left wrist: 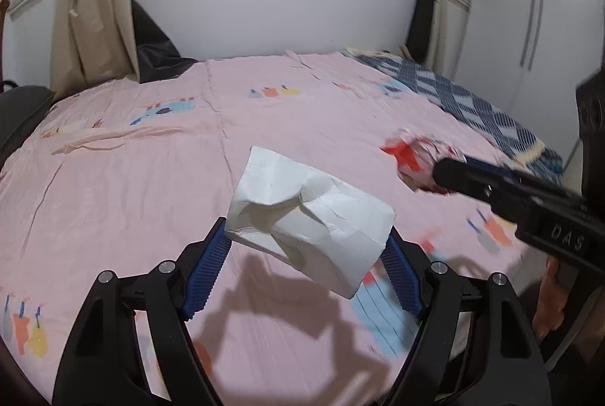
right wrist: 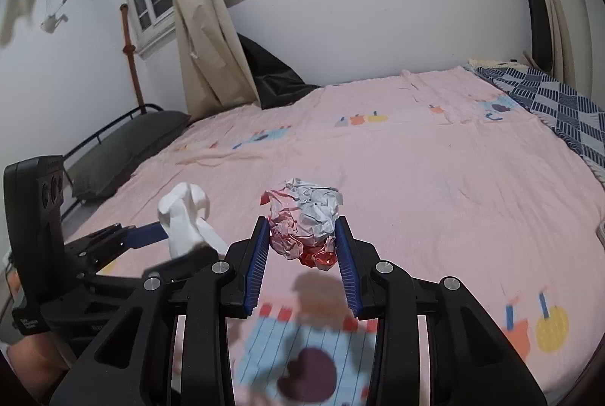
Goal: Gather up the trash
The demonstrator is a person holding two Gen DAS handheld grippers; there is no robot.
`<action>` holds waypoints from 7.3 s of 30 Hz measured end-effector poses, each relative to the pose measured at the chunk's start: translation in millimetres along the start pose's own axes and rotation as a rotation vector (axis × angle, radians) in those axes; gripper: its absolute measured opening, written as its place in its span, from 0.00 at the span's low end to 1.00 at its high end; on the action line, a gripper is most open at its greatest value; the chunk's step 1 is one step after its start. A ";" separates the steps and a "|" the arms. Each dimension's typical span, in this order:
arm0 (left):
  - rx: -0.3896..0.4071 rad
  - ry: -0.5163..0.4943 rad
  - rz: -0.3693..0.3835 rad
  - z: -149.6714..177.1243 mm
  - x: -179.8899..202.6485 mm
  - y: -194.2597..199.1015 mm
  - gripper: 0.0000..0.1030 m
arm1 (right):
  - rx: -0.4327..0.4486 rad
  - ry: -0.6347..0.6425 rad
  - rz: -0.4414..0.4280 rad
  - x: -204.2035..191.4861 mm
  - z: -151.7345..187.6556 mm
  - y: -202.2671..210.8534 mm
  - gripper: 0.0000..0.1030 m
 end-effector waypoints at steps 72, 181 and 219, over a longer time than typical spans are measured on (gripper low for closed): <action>-0.933 0.201 -0.126 288.1 41.7 -62.6 0.74 | -0.846 -0.394 0.202 9.6 281.9 -19.8 0.33; 0.108 -0.161 0.083 -15.7 -8.6 95.3 0.94 | -0.005 0.329 -0.086 -49.6 -24.0 47.0 0.93; 0.139 -0.071 0.109 -19.1 -6.8 87.3 0.94 | 0.045 0.203 -0.115 -26.0 -20.8 58.9 0.93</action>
Point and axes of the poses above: each gripper's, at about its wrist camera, not at the fingertips, and y roughly against the way its jaws point, x to its right, z to its underside, the point moved 5 cm from there along -y, roughly the way its jaws point, and after that the axes turned 3 degrees about y, right-handed, at the moved point
